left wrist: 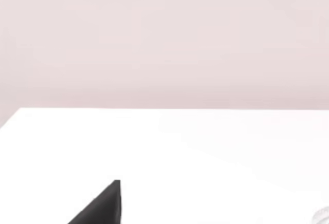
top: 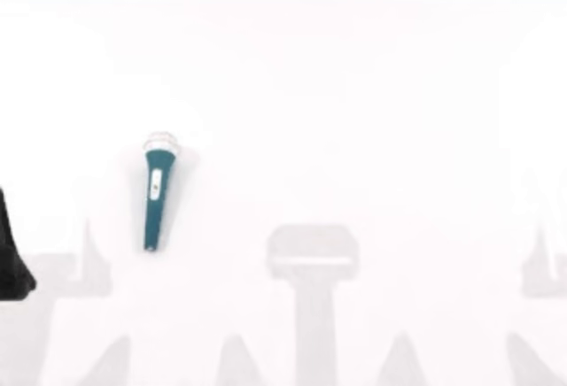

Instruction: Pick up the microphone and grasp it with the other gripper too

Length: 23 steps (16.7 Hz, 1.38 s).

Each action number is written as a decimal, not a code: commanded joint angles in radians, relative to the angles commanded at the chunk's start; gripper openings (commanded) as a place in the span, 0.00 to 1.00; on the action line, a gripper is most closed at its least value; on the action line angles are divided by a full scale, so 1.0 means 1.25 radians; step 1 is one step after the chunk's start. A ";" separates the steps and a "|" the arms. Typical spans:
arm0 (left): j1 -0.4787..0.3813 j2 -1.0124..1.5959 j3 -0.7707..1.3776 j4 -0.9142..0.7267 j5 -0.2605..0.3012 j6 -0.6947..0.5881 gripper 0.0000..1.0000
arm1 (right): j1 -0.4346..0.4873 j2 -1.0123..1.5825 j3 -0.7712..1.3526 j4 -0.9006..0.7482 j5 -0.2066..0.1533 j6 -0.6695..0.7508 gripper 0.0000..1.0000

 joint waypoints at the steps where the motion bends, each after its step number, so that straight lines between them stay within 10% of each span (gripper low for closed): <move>1: 0.000 0.000 0.000 0.000 0.000 0.000 1.00 | 0.000 0.000 0.000 0.000 0.000 0.000 1.00; 8: -0.043 0.175 0.155 -0.107 -0.002 -0.038 1.00 | 0.000 0.000 0.000 0.000 0.000 0.000 1.00; 23: -0.245 1.271 0.895 -0.667 -0.020 -0.223 1.00 | 0.000 0.000 0.000 0.000 0.000 0.000 1.00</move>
